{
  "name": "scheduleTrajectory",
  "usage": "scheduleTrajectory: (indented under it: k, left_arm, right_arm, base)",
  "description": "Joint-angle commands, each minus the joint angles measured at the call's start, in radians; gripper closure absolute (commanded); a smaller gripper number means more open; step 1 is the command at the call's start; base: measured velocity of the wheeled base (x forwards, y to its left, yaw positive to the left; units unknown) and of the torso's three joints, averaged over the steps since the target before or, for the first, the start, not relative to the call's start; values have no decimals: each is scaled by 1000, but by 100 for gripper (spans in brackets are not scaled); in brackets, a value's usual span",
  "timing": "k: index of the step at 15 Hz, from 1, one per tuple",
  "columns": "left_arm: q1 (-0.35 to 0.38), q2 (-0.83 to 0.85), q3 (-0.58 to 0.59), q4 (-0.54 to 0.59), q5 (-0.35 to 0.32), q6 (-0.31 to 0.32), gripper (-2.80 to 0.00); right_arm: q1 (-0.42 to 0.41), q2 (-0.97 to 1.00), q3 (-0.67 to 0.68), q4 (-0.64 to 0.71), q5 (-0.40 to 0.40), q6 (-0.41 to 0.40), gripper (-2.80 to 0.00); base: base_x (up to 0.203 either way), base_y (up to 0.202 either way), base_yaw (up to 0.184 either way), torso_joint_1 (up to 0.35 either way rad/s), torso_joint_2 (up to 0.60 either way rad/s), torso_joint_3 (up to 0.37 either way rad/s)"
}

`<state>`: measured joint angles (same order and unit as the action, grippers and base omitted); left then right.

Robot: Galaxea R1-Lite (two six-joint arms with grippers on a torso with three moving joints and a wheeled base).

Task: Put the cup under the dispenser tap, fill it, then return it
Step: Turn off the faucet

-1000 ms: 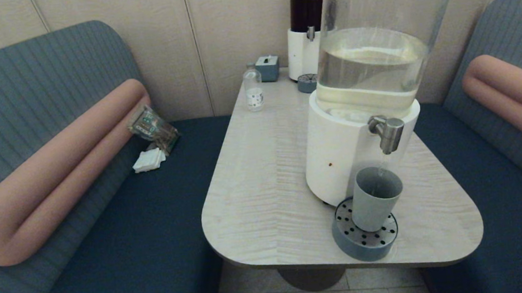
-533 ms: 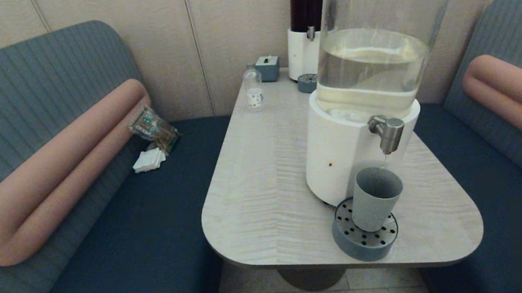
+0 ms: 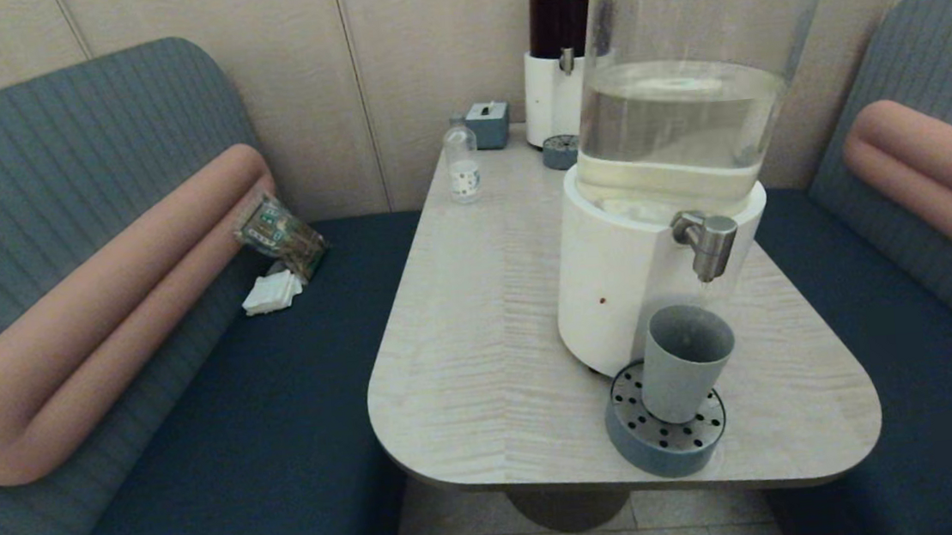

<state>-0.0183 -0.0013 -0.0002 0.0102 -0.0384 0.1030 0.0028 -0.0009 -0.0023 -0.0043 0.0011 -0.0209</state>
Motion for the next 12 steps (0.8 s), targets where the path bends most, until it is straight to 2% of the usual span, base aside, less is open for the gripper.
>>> scheduleTrajectory:
  k: [1, 5, 7, 9, 12]
  left_arm:
    - [0, -2, 0, 0, 0, -3, 0]
    - [0, -2, -8, 6, -4, 6, 0]
    - [0, 7, -82, 20, -23, 3, 0]
    - [0, 91, -262, 41, -65, -18, 0]
    - [-3, 400, -622, 22, -116, -128, 0]
  right_arm:
    - [0, 1, 2, -2, -1, 8, 0]
    - [0, 1, 2, -2, -1, 9, 0]
    - [0, 1, 2, -2, -1, 9, 0]
    - [0, 1, 2, -2, -1, 9, 0]
    - [0, 1, 2, -2, -1, 9, 0]
  base:
    - [0, 0, 0, 0, 0, 0]
    - [0, 0, 0, 0, 0, 0]
    - [61, 0, -1, -1, -2, 2]
    - [177, 0, -1, 13, -2, 7]
    - [25, 0, 0, 7, 4, -1]
